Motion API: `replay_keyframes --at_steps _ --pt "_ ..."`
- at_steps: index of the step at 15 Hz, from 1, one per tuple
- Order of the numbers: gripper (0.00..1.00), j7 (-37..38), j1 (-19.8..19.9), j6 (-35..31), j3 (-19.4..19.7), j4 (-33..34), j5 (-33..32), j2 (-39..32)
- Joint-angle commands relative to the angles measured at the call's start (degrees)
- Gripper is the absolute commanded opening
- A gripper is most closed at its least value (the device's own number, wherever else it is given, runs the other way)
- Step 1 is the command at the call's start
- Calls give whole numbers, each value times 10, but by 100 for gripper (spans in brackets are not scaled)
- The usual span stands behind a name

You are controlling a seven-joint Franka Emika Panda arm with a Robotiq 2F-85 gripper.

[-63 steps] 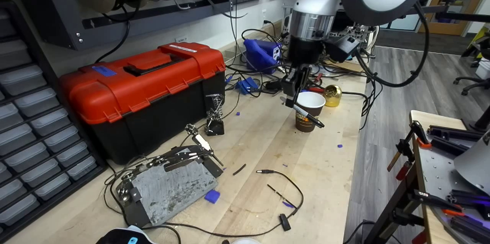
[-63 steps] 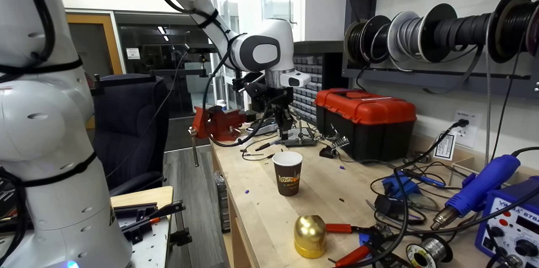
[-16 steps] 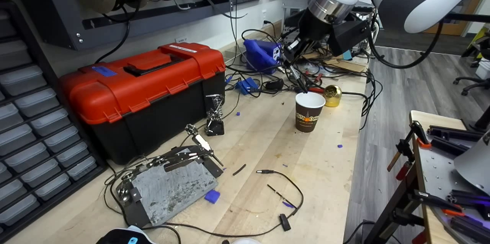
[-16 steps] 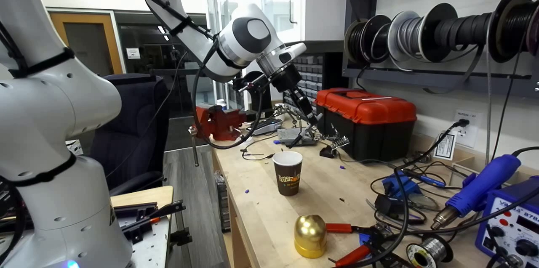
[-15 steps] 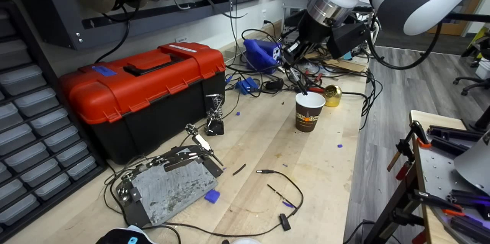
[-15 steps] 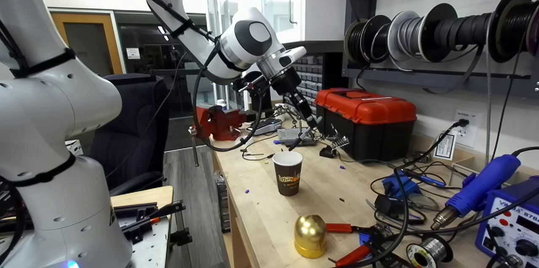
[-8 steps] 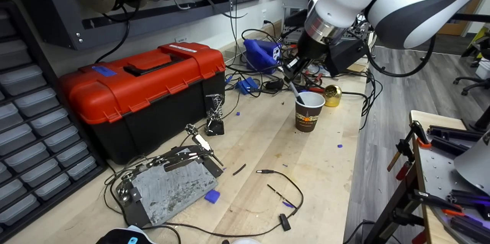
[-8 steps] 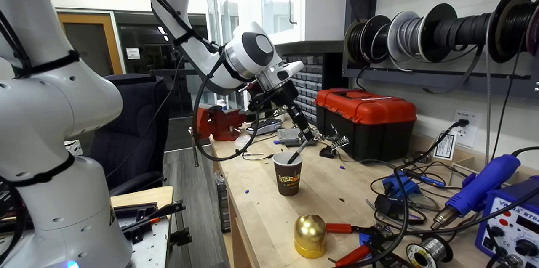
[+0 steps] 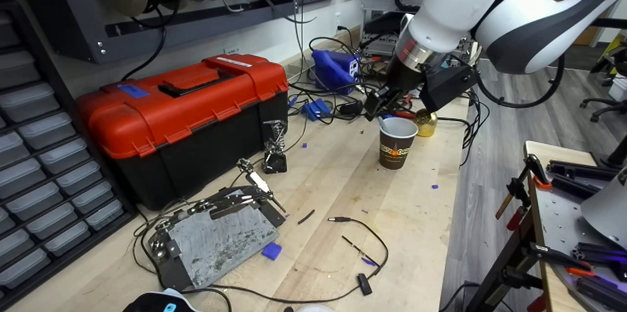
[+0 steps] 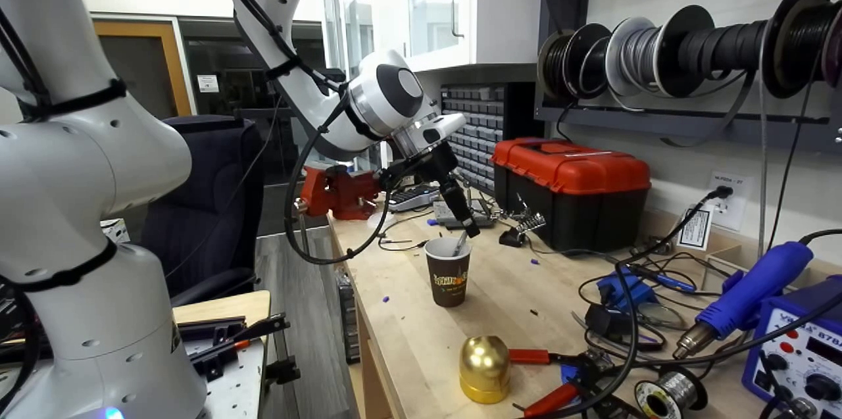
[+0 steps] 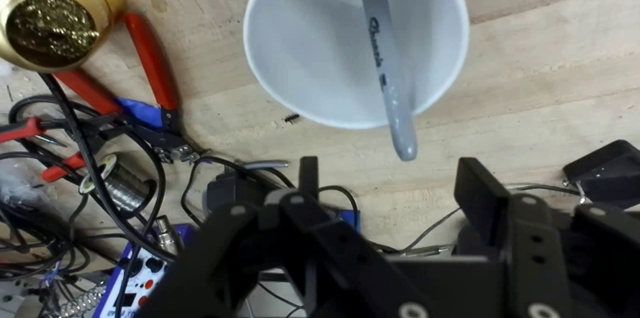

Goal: Pick up the black and white pen and put it in the cup

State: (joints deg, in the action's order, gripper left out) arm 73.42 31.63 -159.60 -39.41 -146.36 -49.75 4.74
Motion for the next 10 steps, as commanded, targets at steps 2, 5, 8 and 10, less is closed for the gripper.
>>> replay_keyframes --at_steps 2,5,8,10 --pt "81 0 0 0 0 -12 2 0" --pt "99 0 0 0 0 -10 2 -2" --pt "99 0 0 0 0 -10 2 -2" --pt "99 -1 0 0 0 -10 2 -2"
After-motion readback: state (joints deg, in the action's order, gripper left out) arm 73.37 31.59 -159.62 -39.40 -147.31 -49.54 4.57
